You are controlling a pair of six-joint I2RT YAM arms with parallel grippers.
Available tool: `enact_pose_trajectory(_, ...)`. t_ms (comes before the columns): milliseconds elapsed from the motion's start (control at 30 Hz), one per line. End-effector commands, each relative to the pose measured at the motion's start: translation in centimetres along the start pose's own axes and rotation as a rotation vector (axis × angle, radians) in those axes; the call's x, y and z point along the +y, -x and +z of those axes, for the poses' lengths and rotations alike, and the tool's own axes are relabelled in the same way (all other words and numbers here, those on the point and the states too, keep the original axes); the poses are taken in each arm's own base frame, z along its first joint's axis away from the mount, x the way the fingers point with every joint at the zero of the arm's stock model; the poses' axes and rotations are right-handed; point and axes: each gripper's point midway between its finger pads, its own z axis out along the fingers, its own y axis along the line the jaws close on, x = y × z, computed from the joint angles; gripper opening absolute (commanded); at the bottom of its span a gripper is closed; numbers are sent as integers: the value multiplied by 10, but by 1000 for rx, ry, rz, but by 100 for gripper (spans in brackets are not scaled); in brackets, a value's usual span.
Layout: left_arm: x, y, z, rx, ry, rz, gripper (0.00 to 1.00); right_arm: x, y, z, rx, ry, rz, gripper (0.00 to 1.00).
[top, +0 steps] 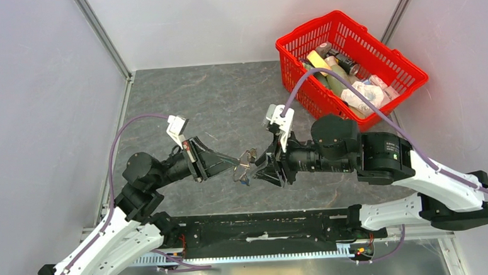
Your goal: Put the keys on the keyring
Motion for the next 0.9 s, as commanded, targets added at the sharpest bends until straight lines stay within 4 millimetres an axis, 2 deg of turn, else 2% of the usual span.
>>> enact_pose_trajectory(0, -27, 16, -2, -61, -71, 9, 2, 8, 22, -2, -80, 24, 33, 42)
enact_pose_trajectory(633, -38, 19, -7, -74, -95, 14, 2, -8, 13, 13, -41, -58, 10, 37)
enact_pose_trajectory(867, -42, 20, -8, -77, -102, 13, 2, -7, 12, 20, -25, -54, 5, 35)
